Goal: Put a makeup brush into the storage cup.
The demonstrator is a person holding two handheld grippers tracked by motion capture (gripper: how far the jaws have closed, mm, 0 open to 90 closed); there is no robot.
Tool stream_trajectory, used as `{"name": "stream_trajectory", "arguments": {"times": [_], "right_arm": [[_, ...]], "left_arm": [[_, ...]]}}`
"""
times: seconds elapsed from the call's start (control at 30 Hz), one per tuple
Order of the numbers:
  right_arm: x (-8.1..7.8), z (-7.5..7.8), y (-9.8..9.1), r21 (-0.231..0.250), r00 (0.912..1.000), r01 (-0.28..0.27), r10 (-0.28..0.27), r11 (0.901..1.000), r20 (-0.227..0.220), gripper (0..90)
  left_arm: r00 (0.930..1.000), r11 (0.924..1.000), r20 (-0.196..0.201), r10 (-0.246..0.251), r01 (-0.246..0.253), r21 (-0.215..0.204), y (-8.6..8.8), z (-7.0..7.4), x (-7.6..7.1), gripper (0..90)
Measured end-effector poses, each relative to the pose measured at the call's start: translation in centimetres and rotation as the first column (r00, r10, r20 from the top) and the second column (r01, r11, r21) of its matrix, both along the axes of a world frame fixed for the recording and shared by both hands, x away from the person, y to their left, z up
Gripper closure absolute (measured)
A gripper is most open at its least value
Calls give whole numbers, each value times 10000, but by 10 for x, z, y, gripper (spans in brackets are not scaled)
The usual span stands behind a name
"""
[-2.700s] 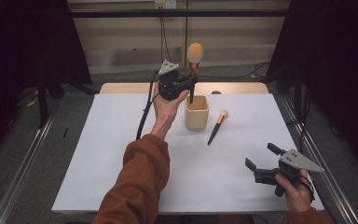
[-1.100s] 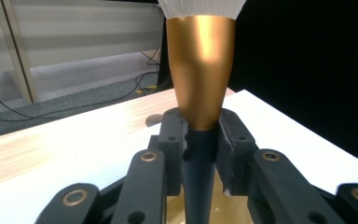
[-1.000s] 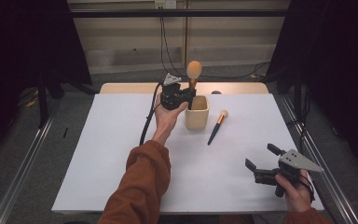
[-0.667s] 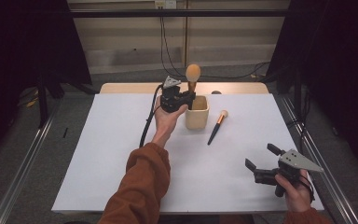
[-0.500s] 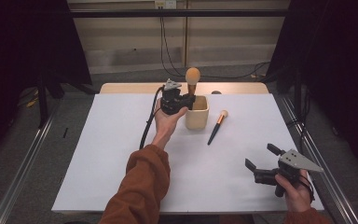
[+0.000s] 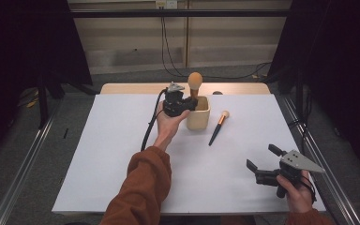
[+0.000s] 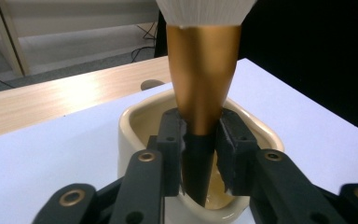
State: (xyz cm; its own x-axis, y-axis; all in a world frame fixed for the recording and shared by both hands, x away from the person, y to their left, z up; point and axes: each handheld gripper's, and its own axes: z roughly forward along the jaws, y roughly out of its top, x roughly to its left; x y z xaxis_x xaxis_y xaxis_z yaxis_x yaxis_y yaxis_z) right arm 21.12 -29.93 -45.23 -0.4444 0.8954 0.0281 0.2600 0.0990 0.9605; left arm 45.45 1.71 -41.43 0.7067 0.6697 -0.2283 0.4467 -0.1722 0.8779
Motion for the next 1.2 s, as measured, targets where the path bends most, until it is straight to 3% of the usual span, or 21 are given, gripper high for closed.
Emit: {"name": "stream_trajectory", "arguments": {"times": [0.2, 0.53, 0.77, 0.93, 1.0, 1.1, 1.2], "right_arm": [[0, 0, 0, 8, 10000, 5, -5, 10000, 1, 0], [0, 0, 0, -20, 10000, -16, 16, 10000, 18, 0], [0, 0, 0, -28, 10000, -11, 11, 10000, 5, 0], [0, 0, 0, -28, 10000, 19, -19, 10000, 2, 0], [0, 0, 0, -45, 10000, 30, -30, 10000, 3, 0], [0, 0, 1, -71, 10000, 17, -17, 10000, 5, 0], [0, 0, 1, -65, 10000, 37, -37, 10000, 5, 0]], "left_arm": [[9998, 9997, 82, -185, 183, 149, -1, 1, -2, 653], [9997, 9999, 248, -79, 78, 73, 4, 5, -5, 535], [9998, 10000, 219, 28, -28, 20, 11, 7, -6, 329], [9995, 9999, 304, 6, -2, -120, 16, 8, -11, 123], [9994, 9997, 318, -137, 143, -188, 19, 8, -13, 87], [9979, 9993, 536, -375, 372, 63, 23, 9, -16, 77], [9966, 9984, 619, -543, 551, -126, 30, 9, -20, 67]]}}
